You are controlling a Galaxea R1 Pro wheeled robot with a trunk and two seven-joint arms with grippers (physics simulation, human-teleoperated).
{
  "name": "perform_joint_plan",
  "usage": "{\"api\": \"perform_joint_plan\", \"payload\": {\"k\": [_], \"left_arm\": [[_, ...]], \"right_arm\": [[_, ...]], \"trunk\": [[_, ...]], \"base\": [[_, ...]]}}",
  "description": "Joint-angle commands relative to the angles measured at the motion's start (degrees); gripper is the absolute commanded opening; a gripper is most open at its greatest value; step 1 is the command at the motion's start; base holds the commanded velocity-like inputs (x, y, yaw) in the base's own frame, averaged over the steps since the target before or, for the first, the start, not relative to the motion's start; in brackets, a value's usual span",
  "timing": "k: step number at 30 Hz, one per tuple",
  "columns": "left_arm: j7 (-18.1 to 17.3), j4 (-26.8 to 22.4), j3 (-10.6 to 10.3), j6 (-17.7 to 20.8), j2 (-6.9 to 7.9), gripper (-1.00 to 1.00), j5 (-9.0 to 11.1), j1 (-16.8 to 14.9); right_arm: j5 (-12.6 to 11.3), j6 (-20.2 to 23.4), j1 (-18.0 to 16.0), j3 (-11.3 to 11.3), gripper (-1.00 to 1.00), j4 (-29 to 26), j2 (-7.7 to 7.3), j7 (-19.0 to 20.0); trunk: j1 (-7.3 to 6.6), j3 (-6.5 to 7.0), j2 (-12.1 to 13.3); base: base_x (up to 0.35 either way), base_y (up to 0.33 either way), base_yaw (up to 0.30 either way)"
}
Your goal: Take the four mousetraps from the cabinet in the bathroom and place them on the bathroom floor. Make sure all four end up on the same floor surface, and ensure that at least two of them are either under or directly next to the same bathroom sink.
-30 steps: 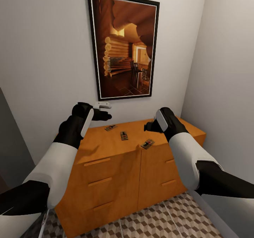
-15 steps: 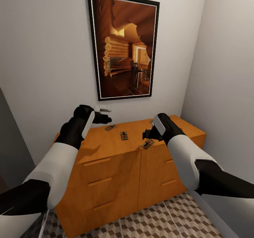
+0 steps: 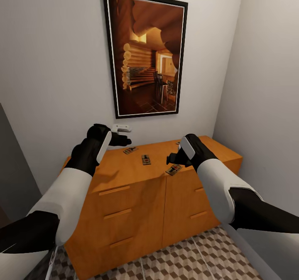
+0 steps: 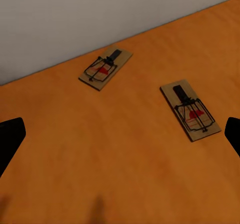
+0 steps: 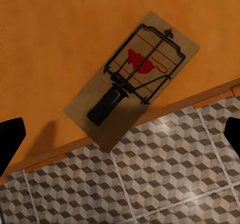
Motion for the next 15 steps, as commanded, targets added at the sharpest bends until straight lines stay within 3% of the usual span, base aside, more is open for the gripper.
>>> {"api": "perform_joint_plan", "payload": {"k": [1,15], "left_arm": [[0.0,0.0,0.0,0.2,0.01,1.00,0.1,0.0],[-0.1,0.1,0.0,0.2,-0.01,1.00,0.1,0.0]], "right_arm": [[-0.6,0.1,0.0,-0.2,1.00,-0.1,0.04,-0.6],[-1.9,0.1,-0.9,-0.2,1.00,-0.8,0.04,-0.6]], "trunk": [[0.00,-0.07,0.0],[0.00,-0.07,0.0]], "base": [[0.000,0.000,0.000],[0.000,0.000,0.000]]}}
